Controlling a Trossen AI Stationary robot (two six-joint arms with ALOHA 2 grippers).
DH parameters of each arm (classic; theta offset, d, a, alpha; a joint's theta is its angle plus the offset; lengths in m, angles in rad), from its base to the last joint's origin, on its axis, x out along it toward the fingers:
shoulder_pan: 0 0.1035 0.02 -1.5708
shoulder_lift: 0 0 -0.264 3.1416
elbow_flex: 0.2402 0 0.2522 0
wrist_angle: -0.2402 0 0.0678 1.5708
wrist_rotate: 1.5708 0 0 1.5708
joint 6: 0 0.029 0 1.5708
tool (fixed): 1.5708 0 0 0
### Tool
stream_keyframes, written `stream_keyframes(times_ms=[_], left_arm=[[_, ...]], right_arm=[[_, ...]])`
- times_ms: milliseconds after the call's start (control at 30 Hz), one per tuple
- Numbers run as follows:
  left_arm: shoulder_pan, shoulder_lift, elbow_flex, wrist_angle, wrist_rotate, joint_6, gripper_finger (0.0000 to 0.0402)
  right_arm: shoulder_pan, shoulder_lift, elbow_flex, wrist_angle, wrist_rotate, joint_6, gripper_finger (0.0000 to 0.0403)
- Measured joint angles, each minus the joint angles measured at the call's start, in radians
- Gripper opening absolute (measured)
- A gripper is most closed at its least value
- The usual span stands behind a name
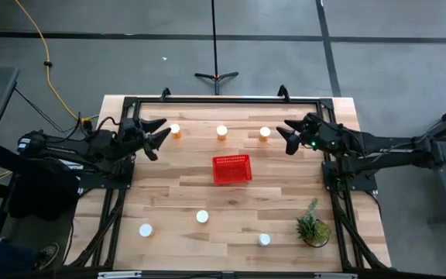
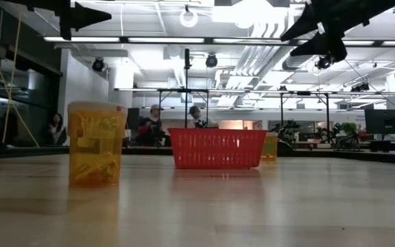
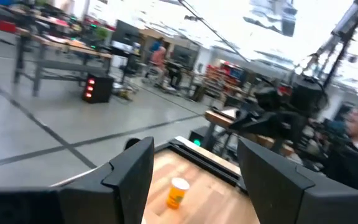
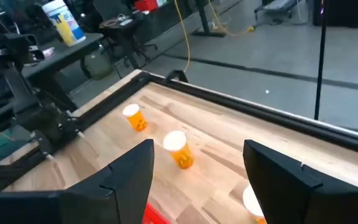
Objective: Pick and place pill bottles into a basket
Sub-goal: Put the orange medicine bottle into the bin
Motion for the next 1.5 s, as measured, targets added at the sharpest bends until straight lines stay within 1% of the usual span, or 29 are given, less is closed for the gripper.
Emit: stream_keyframes(times_ms=[67,167,300,500,600,667,867,967,1067,1200,1400,1500], left_arm=[[0.0,0.0,0.0,-0.001,-0.003,-0.001,0.0264],[0.0,0.003,0.0,-0.002,-0.018,-0.042,0.0264],[0.0,0.004,0.0,-0.002,-0.019,-0.079,0.0264],[0.0,0.004,0.0,-0.002,-0.026,-0.082,0.0264],[0.0,0.004,0.0,-0.006,-0.028,-0.079,0.0264],[0.0,0.004,0.0,-0.013,-0.029,-0.079,0.0264],[0.0,0.005,0.0,-0.016,-0.019,-0.079,0.0264],[0.0,0.005,0.0,-0.017,-0.017,-0.079,0.0264],[0.0,0.005,0.0,-0.017,-0.017,-0.079,0.0264],[0.0,0.005,0.0,-0.016,-0.017,-0.079,0.0264],[0.0,0.005,0.0,-0.016,-0.016,-0.079,0.0264],[0.0,0.005,0.0,-0.016,-0.016,-0.079,0.0264]], right_arm=[[-0.018,0.015,0.0,-0.004,-0.011,-0.001,0.024],[-0.045,0.043,0.0,-0.022,-0.037,-0.03,0.0252],[-0.078,0.076,0.0,-0.034,-0.067,-0.033,0.0274],[-0.125,0.102,0.0,-0.033,-0.158,-0.025,0.0314],[-0.142,0.102,0.0,-0.027,-0.176,-0.06,0.0332],[-0.15,0.102,0.0,-0.007,-0.174,-0.119,0.0338],[-0.174,0.115,0.0,0.058,-0.168,-0.261,0.0335],[-0.213,0.133,0.001,0.057,-0.179,-0.225,0.0335],[-0.255,0.169,0.025,0.055,-0.232,-0.204,0.0335],[-0.279,0.243,0.087,0.054,-0.303,-0.316,0.0338],[-0.302,0.348,0.194,-0.086,-0.304,-0.46,0.0337],[-0.326,0.388,0.24,-0.155,-0.324,-0.487,0.0338]])
